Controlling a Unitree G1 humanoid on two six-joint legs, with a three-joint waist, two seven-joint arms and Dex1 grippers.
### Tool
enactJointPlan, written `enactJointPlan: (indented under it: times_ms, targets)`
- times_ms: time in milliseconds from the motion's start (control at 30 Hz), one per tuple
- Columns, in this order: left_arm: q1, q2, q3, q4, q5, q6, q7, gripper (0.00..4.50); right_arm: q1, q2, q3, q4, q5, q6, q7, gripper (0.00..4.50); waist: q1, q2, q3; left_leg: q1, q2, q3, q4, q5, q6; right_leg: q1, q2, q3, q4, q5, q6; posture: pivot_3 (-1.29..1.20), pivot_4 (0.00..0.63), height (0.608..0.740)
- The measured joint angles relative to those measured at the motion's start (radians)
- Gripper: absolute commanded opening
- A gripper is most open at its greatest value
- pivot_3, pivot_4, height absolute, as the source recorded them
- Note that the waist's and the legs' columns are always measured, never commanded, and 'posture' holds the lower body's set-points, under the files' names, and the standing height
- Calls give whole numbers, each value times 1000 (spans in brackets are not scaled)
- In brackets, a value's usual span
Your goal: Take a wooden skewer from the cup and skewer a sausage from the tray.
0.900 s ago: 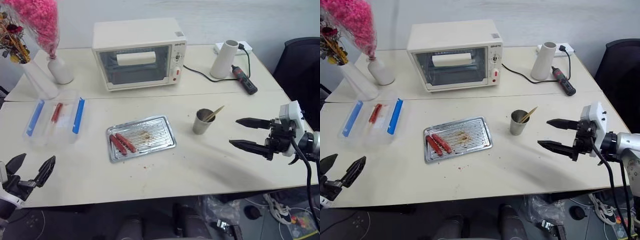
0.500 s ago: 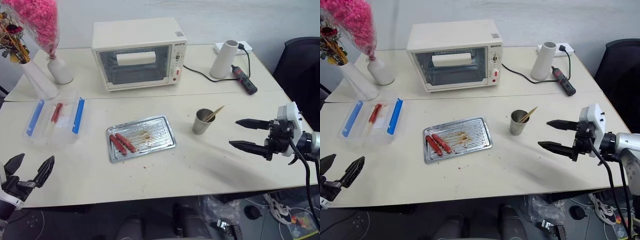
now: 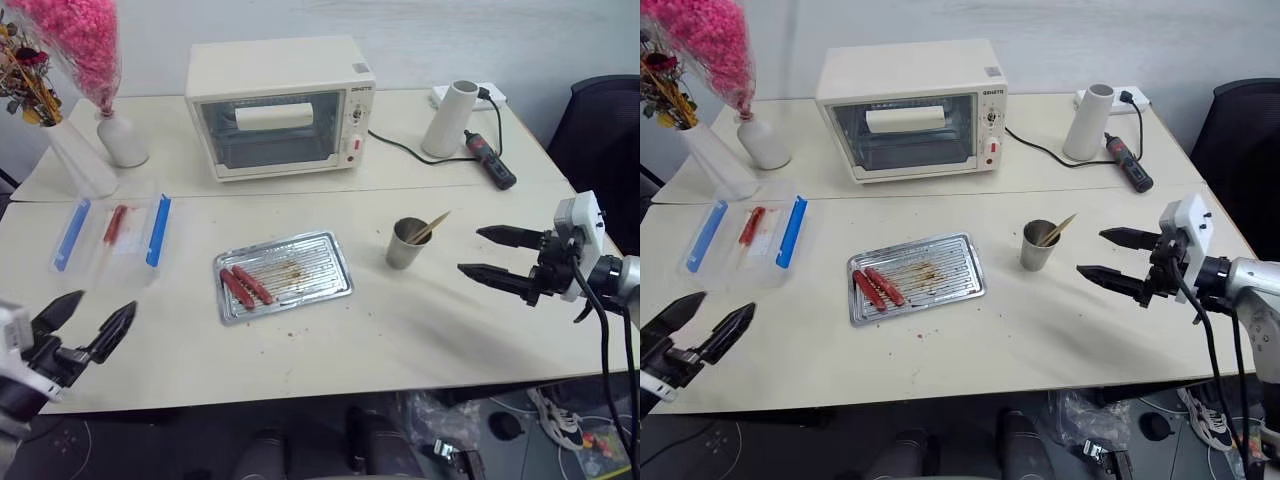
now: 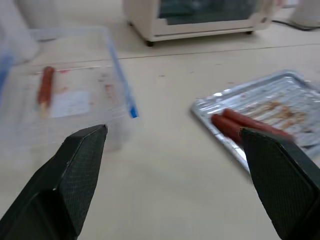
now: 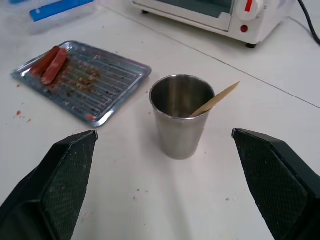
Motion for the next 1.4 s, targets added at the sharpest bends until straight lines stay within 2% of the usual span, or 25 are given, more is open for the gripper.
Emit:
enactJointPlan:
  times_ms: [200, 333, 367, 433, 600, 633, 1000, 1100, 1233, 1400]
  targets:
    - [-146, 189, -64, -21, -120, 92, -64, 4473, -46, 98, -7, -6, 54, 113, -160, 4500, -4, 1, 1, 0, 0, 1, 0, 0, 0, 0, 0, 1, 0, 1, 2, 0, 150, 740]
    - [-278, 245, -178, -22, -159, 112, -109, 4473, -86, 178, -8, -9, 72, 163, -279, 4500, -5, 1, 1, -1, 0, 0, 0, 0, 0, -1, 0, 1, 1, 3, 5, 0, 150, 740]
    - [-315, 254, -211, -21, -160, 114, -115, 4496, -95, 198, -7, -10, 77, 177, -308, 4316, -4, 1, 1, -1, 0, 0, 0, 0, 0, -1, 0, 0, 1, 7, 13, 0, 150, 740]
    - [-368, 257, -258, -17, -157, 114, -118, 4500, -105, 222, -4, -9, 79, 187, -346, 3886, -4, 2, 1, -1, 0, 0, 0, 0, 0, -1, 0, 0, 1, 8, 14, 0, 150, 740]
    - [-444, 253, -332, 12, -118, 109, -118, 4500, -116, 259, 34, -9, 58, 190, -407, 2208, -6, 2, 1, -2, 0, 0, -1, 0, 0, -2, 0, 0, 0, 9, 15, 0, 150, 740]
    - [-452, 249, -340, 26, -107, 108, -118, 4500, -116, 264, 37, -9, 58, 190, -413, 2038, -5, 2, 1, -2, 0, 0, -1, 0, 0, -2, 1, 0, 0, 9, 15, 0, 150, 740]
    - [-478, 220, -358, 29, -60, 101, -113, 4500, -139, 268, 48, -3, 56, 198, -423, 2038, -4, 2, 1, -2, 0, 0, -1, 0, 0, -2, 1, 0, 0, 9, 15, 0, 150, 740]
    - [-490, 220, -359, 29, -55, 101, -113, 4500, -151, 273, 53, 7, 52, 195, -423, 1435, -3, 2, 1, -2, 0, 0, -1, 0, 0, -2, 1, 0, 0, 9, 15, 0, 150, 740]
    - [-495, 218, -364, 29, -42, 101, -114, 4500, -152, 283, 59, 12, 51, 194, -422, 59, -3, 2, 1, -2, 0, 0, -1, 0, 0, -2, 0, 0, -1, 9, 15, 0, 150, 740]
    - [-497, 216, -370, 30, -26, 101, -119, 4500, -153, 284, 61, 11, 51, 185, -420, 59, -3, 2, 1, -2, 0, 0, -1, 0, 0, -2, 0, 0, -1, 9, 15, 0, 150, 740]
